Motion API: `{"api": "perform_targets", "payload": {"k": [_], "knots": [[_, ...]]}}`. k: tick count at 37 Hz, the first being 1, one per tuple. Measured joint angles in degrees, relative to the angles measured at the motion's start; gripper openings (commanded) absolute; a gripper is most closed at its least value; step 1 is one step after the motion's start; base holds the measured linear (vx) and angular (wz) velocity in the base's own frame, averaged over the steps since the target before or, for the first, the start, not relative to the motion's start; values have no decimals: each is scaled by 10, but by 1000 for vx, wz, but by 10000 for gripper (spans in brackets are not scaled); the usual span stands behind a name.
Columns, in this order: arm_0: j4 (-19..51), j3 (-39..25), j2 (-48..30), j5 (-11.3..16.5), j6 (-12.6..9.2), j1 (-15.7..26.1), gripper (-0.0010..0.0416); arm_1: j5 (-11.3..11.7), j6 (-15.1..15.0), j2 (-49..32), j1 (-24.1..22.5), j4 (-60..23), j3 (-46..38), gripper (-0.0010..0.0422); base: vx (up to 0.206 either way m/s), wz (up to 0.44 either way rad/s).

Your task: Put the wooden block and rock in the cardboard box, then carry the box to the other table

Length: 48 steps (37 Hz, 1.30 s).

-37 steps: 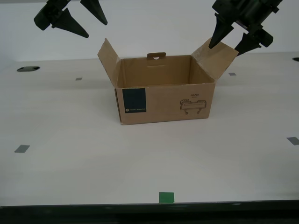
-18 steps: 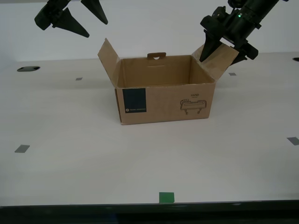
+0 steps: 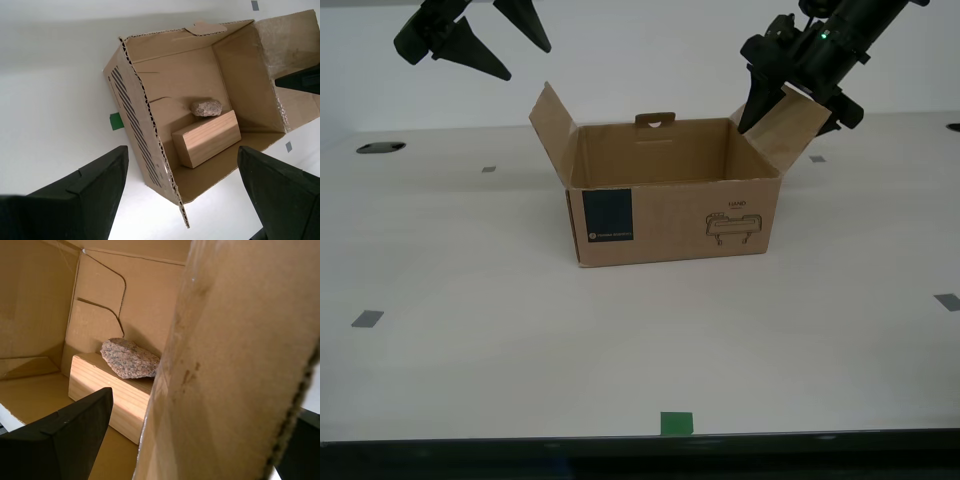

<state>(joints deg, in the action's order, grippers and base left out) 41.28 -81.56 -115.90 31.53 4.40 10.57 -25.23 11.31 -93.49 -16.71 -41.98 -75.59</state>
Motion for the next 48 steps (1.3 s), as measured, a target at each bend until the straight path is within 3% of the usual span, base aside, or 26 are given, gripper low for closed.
{"api": "perform_targets", "payload": {"k": [9, 14, 48], "knots": [[-1, 0, 0, 0, -1, 1, 348, 1, 9, 0, -1, 1, 0, 295, 0, 0], [-2, 0, 0, 0, -2, 3, 348, 24, 17, -12, -2, 6, 0, 295, 0, 0], [-1, 0, 0, 0, -11, 13, 348, 23, 43, -170, -22, 49, -39, 295, 0, 0]]}}
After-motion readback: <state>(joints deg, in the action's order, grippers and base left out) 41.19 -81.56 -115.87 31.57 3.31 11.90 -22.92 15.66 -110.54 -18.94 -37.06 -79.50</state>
